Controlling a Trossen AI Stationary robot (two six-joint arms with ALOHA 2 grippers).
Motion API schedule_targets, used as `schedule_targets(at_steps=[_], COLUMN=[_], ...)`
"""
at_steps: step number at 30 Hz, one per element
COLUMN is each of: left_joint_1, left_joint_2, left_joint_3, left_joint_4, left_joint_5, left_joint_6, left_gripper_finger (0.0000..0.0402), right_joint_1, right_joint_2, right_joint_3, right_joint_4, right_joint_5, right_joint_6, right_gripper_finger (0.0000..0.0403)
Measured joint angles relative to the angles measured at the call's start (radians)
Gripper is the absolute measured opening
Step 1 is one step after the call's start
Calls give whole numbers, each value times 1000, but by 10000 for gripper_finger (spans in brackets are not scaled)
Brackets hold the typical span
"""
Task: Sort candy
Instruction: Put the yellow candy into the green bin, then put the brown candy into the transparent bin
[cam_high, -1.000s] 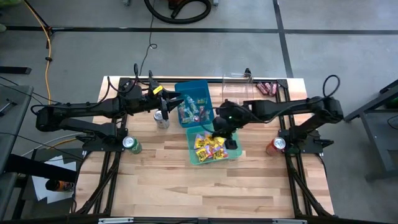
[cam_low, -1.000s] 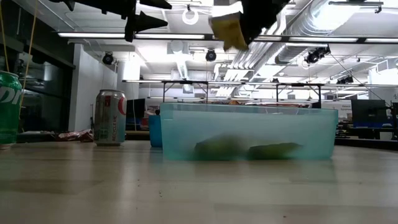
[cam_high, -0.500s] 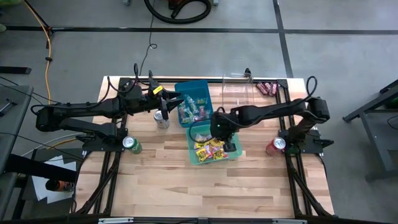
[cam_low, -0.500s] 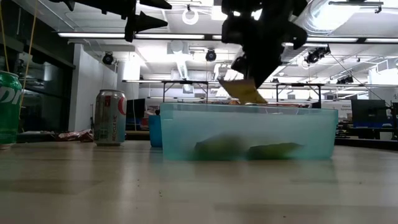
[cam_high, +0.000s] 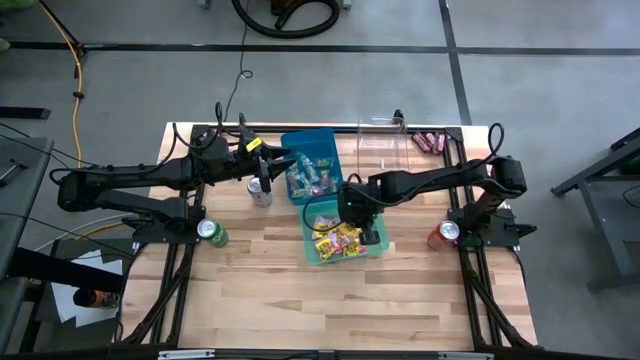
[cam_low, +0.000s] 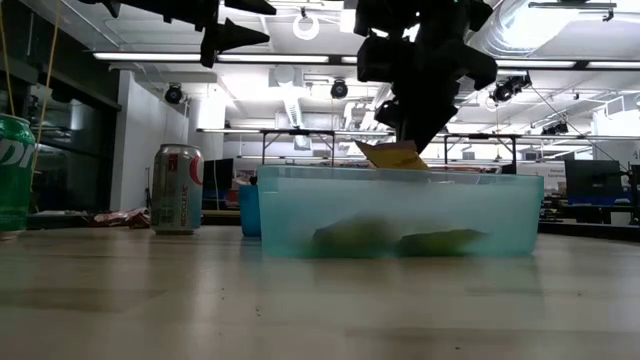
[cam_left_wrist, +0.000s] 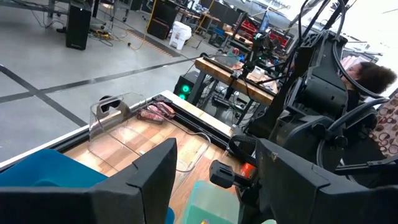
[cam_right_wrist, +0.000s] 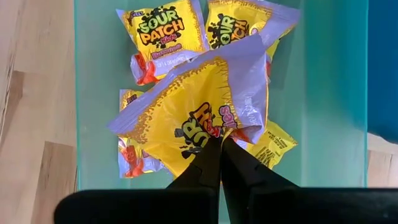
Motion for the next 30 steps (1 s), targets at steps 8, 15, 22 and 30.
schedule_targets(at_steps=[8, 15, 22, 30], left_joint_1=[0, 0, 0, 0], left_joint_2=[0, 0, 0, 0], left_joint_3=[0, 0, 0, 0], left_joint_4=[0, 0, 2, 7], left_joint_5=[0, 0, 0, 0], left_joint_6=[1, 9, 30, 34], left_gripper_finger=[207, 207, 207, 207], right_joint_1=[0, 5, -16, -154], right_joint_2=[0, -1, -9, -97], right_joint_3=[0, 0, 112, 309], right_joint_4=[1, 1, -118, -104], right_joint_5=[-3, -14, 56, 119], right_joint_6=[29, 26, -2, -20], right_gripper_finger=[73, 208, 287, 291])
